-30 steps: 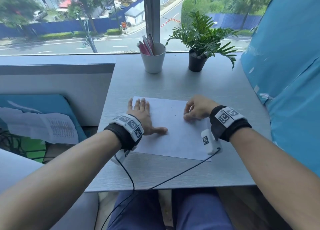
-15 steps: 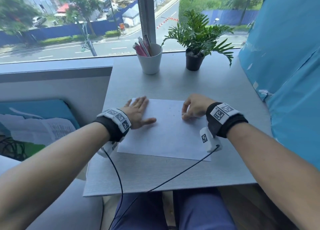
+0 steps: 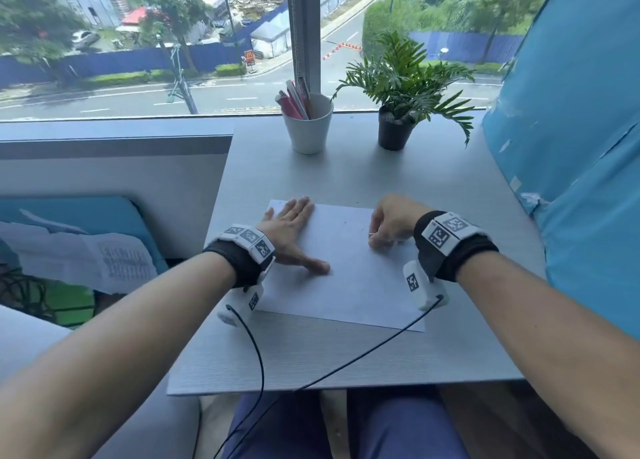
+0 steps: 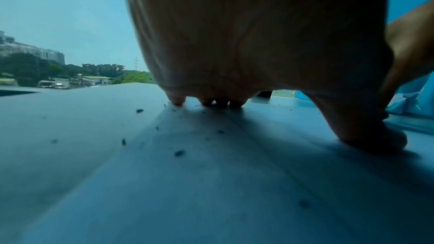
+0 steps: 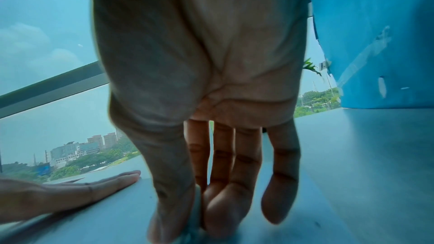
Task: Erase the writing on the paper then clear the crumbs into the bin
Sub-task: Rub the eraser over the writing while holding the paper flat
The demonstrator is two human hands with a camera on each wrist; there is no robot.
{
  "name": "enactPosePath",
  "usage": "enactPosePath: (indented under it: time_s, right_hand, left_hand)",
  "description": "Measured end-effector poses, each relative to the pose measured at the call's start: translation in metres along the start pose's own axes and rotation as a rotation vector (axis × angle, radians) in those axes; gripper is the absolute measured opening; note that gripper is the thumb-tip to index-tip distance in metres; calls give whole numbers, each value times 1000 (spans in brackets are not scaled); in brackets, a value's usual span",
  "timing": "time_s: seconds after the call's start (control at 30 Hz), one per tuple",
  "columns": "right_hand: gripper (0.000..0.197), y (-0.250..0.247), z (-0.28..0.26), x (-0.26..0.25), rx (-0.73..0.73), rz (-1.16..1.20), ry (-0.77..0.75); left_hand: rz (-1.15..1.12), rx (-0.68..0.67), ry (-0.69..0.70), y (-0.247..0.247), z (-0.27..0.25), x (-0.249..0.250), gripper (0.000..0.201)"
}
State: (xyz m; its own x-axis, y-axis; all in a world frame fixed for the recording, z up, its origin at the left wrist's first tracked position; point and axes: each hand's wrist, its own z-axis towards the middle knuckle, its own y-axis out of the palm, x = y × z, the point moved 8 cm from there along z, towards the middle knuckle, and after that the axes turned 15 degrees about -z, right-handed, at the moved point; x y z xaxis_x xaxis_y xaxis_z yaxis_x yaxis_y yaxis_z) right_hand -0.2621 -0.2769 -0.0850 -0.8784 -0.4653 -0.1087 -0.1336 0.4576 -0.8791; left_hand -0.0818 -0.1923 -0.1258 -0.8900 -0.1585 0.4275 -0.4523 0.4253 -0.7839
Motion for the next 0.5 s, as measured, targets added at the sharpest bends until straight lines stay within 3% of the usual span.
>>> enactPosePath:
  time_s: [0.1, 0.23, 0.33, 0.4, 0.5]
  right_hand:
    - [10, -10, 8, -19, 26, 5, -44]
    - [11, -30, 28, -59, 231, 212, -117]
    - [9, -32, 43, -74, 312, 234, -78]
    - [12, -28, 48, -77, 302, 218, -56]
    - [14, -19, 48, -85, 156, 156, -130]
  left_hand:
    - [-19, 21, -16, 1, 1, 0, 154]
    - [-35, 22, -32, 0, 1, -2, 149]
    - [-26, 2, -30, 1, 1, -1, 146]
    - [-27, 1, -33, 0, 0, 0, 145]
    - [-24, 9, -36, 1, 0, 0, 143]
